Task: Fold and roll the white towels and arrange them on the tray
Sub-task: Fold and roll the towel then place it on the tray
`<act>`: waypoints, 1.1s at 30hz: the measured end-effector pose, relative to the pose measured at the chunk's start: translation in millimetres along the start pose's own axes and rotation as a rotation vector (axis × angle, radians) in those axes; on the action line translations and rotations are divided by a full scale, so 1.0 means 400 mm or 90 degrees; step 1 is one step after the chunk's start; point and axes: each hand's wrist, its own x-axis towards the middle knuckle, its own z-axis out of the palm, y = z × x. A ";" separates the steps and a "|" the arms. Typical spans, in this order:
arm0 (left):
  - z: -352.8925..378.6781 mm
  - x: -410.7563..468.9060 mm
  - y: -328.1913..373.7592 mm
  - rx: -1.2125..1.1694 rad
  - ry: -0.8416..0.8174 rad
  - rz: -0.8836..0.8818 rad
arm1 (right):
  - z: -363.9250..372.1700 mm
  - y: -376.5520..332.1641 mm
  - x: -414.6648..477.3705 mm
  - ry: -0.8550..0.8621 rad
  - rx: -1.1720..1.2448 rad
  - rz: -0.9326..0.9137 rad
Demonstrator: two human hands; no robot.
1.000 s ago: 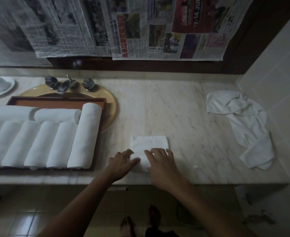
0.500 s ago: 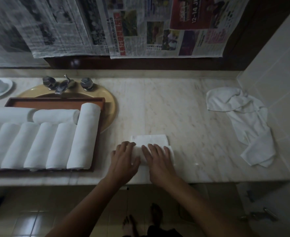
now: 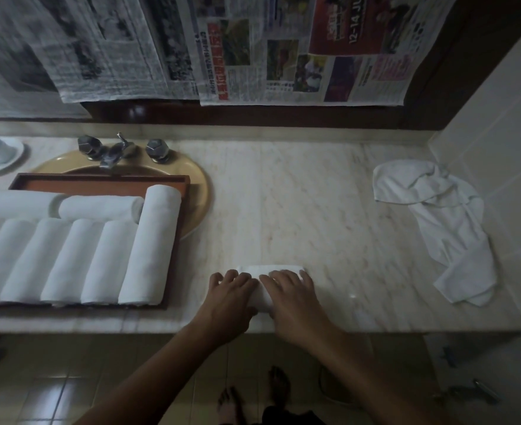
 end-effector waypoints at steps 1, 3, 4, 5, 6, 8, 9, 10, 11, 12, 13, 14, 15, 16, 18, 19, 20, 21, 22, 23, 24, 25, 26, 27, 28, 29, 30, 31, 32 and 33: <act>-0.007 0.008 -0.005 -0.024 -0.011 -0.010 | 0.013 -0.005 -0.014 0.024 -0.009 0.004; -0.015 0.023 -0.016 -0.077 -0.040 -0.037 | 0.044 -0.005 -0.024 0.031 -0.035 0.006; -0.014 0.027 -0.021 -0.112 -0.053 -0.059 | 0.053 0.002 -0.019 0.030 -0.055 -0.001; -0.013 0.028 -0.022 -0.154 -0.049 -0.087 | 0.052 0.011 -0.009 0.027 -0.070 -0.008; -0.008 0.025 -0.023 -0.206 -0.031 -0.125 | 0.045 0.020 0.006 0.021 -0.078 -0.014; 0.000 0.014 -0.018 -0.317 0.017 -0.227 | 0.022 0.035 0.040 -0.003 -0.082 -0.016; 0.001 0.009 -0.014 -0.361 0.025 -0.285 | 0.008 0.042 0.057 -0.022 -0.080 -0.016; 0.004 0.006 -0.014 -0.400 0.013 -0.344 | -0.005 0.049 0.075 -0.046 -0.080 -0.019; 0.004 0.004 -0.011 -0.453 -0.014 -0.398 | -0.018 0.056 0.092 -0.071 -0.085 -0.024; 0.002 0.005 -0.006 -0.537 -0.043 -0.443 | -0.029 0.064 0.110 -0.096 -0.088 -0.030; 0.002 0.008 0.000 -0.642 -0.062 -0.472 | -0.041 0.072 0.127 -0.121 -0.084 -0.035; 0.001 0.014 0.007 -0.747 -0.069 -0.487 | -0.052 0.078 0.144 -0.148 -0.075 -0.037; -0.001 0.022 0.015 -0.835 -0.061 -0.495 | -0.062 0.084 0.160 -0.170 -0.065 -0.037; 0.000 0.030 0.021 -0.908 -0.040 -0.508 | -0.072 0.089 0.174 -0.185 -0.055 -0.038; 0.006 0.050 0.023 -1.009 0.001 -0.544 | -0.082 0.097 0.188 -0.214 -0.013 -0.027; 0.005 0.058 0.025 -1.034 0.015 -0.549 | -0.083 0.101 0.188 -0.231 0.020 -0.018; 0.003 0.065 0.028 -1.044 0.023 -0.543 | -0.082 0.105 0.182 -0.242 0.054 -0.010; 0.000 0.069 0.033 -1.057 0.023 -0.539 | -0.079 0.109 0.171 -0.246 0.080 -0.005; -0.002 0.071 0.039 -1.064 0.021 -0.543 | -0.077 0.112 0.158 -0.241 0.098 -0.006; -0.005 0.071 0.046 -1.071 0.017 -0.551 | -0.073 0.114 0.142 -0.231 0.108 -0.008; -0.008 0.070 0.054 -1.070 0.015 -0.562 | -0.067 0.115 0.125 -0.218 0.117 -0.012; -0.007 0.069 0.059 -1.073 0.017 -0.577 | -0.062 0.117 0.111 -0.207 0.129 -0.016; -0.007 0.067 0.062 -1.070 0.023 -0.584 | -0.055 0.118 0.099 -0.200 0.149 -0.015; -0.006 0.066 0.061 -1.061 0.034 -0.584 | -0.050 0.120 0.090 -0.194 0.179 -0.010; -0.009 0.063 0.061 -1.052 0.043 -0.569 | -0.048 0.121 0.081 -0.186 0.218 -0.001; -0.014 0.061 0.059 -1.042 0.053 -0.545 | -0.050 0.126 0.075 -0.175 0.261 0.009; -0.022 0.059 0.055 -1.031 0.062 -0.518 | -0.052 0.134 0.068 -0.161 0.304 0.022; -0.032 0.056 0.048 -1.023 0.076 -0.496 | -0.057 0.142 0.063 -0.147 0.352 0.040; -0.043 0.053 0.040 -1.022 0.098 -0.480 | -0.062 0.153 0.056 -0.140 0.413 0.069; -0.054 0.050 0.029 -1.028 0.121 -0.465 | -0.069 0.163 0.050 -0.140 0.492 0.110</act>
